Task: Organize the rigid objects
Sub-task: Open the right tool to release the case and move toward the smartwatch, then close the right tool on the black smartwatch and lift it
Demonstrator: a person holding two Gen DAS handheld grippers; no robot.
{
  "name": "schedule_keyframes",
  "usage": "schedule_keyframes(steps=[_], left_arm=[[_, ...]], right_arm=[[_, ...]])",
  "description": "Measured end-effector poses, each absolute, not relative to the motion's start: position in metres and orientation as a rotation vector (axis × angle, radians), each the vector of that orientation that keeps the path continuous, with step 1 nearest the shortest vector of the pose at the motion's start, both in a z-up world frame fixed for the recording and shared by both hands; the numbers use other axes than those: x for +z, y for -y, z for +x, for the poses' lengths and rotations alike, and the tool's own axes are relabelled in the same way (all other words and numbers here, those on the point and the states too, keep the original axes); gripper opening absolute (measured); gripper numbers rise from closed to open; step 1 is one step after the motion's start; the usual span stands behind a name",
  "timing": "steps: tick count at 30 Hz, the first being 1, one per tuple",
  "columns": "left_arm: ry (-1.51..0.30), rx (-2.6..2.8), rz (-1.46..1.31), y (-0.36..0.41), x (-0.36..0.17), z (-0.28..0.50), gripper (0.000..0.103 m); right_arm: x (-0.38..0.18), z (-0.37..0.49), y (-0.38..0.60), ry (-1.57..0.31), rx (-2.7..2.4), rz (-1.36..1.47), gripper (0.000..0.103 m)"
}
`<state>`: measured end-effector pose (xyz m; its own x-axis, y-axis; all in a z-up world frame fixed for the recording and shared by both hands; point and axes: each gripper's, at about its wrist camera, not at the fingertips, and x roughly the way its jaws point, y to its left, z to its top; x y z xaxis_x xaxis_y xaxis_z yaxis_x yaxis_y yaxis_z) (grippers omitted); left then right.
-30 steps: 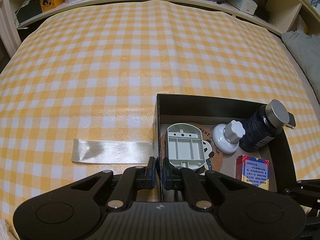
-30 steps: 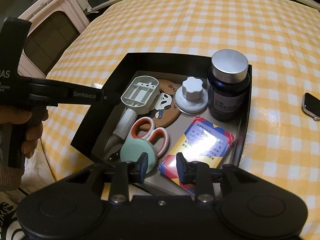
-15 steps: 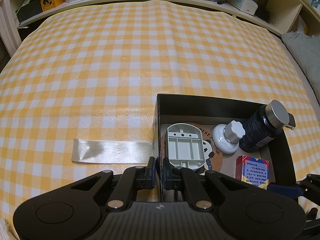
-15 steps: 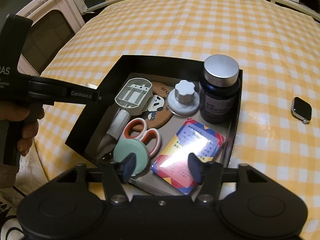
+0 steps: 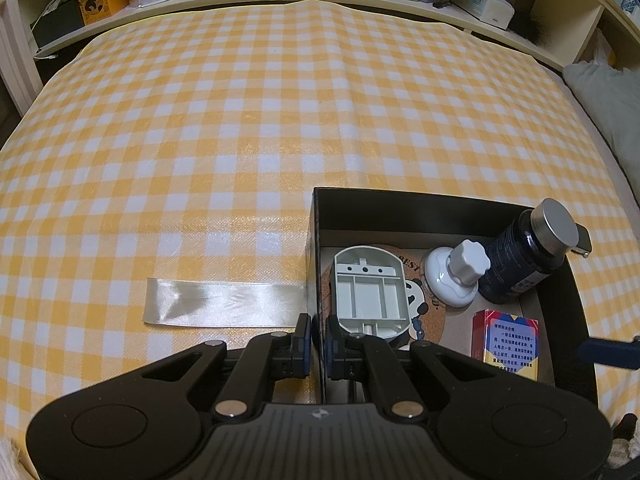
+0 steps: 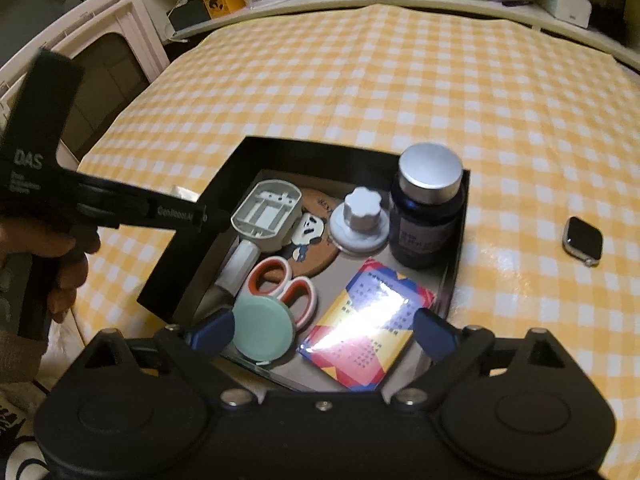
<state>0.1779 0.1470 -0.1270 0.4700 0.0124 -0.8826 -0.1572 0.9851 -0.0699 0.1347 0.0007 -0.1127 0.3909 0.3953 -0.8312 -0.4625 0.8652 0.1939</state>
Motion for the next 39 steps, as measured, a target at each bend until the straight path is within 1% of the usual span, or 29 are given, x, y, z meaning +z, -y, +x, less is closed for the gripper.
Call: schedule_keyframes(steps=[4, 10, 22, 26, 39], left_arm=[[-1.077, 0.104, -0.15, -0.147, -0.127, 0.178, 0.007], [-1.077, 0.104, -0.149, -0.146, -0.127, 0.178, 0.007], [-1.077, 0.104, -0.148, -0.146, -0.127, 0.178, 0.007], [-1.078, 0.105, -0.148, -0.145, -0.127, 0.178, 0.007], [-1.078, 0.105, -0.147, -0.145, -0.127, 0.179, 0.007]], right_arm=[[-0.102, 0.133, 0.005, -1.005, 0.539, -0.073, 0.103], [-0.09, 0.136, 0.022, -0.97, 0.494, -0.077, 0.103], [-0.078, 0.167, 0.087, -0.895, 0.277, -0.04, 0.103], [-0.084, 0.183, 0.107, -0.888, 0.201, -0.043, 0.103], [-0.134, 0.221, 0.152, -0.857, 0.053, -0.054, 0.103]])
